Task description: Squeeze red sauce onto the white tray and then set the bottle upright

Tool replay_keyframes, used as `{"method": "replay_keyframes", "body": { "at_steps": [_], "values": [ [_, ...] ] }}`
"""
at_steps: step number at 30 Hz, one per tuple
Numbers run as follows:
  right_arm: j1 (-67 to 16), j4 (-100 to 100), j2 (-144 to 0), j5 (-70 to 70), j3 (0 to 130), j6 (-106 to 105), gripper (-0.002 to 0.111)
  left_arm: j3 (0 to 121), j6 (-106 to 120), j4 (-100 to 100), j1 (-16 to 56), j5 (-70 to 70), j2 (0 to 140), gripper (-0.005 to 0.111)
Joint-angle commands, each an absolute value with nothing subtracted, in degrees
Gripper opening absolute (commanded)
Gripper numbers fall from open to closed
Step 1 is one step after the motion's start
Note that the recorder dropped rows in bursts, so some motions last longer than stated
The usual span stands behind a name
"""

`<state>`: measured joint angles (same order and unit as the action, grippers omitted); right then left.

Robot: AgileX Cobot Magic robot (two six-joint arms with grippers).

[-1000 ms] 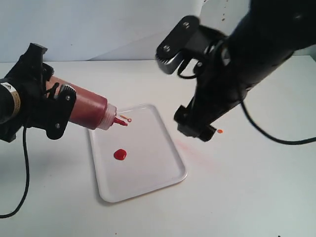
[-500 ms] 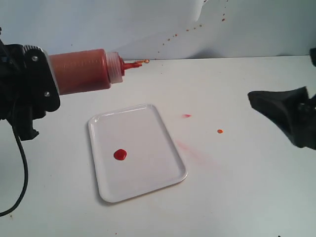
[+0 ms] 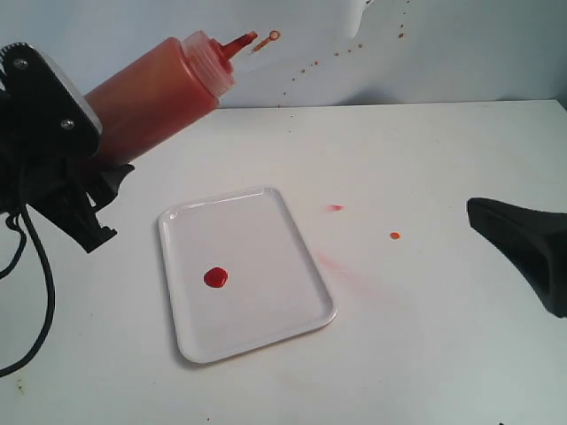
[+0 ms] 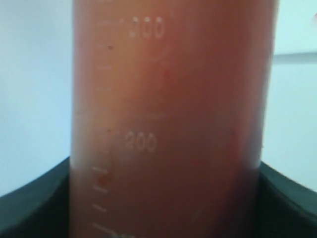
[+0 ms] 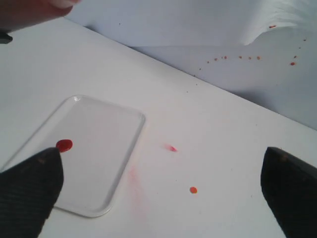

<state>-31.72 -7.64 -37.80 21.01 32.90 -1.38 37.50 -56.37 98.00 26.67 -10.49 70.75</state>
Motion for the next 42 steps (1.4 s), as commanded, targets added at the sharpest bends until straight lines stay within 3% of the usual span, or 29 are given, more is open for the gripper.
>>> {"method": "replay_keyframes", "body": {
  "at_steps": [1, 18, 29, 35, 42],
  "values": [
    [-31.4, -5.2, -37.6, 17.7, 32.4, -1.0, 0.105, 37.6, -58.5, 98.5, 26.9, -7.4, 70.0, 0.0],
    [-31.4, 0.4, -37.6, 16.2, 31.0, -2.7, 0.105, 37.7, -60.2, 98.5, 26.9, -7.5, 70.0, 0.0],
    [-31.4, 15.9, -37.8, -11.3, 18.2, 4.0, 0.105, 37.7, -64.1, 98.5, 26.9, -4.0, 64.1, 0.0],
    [-32.4, 9.8, -37.8, -16.0, 17.5, 12.3, 0.105, 37.7, -64.6, 96.2, 26.9, 3.8, 59.0, 0.0],
    [-38.2, -11.2, -40.2, -23.9, 17.5, 24.9, 0.105, 37.7, -57.8, 82.9, 26.9, 20.6, 59.3, 0.0]
  ]
}}
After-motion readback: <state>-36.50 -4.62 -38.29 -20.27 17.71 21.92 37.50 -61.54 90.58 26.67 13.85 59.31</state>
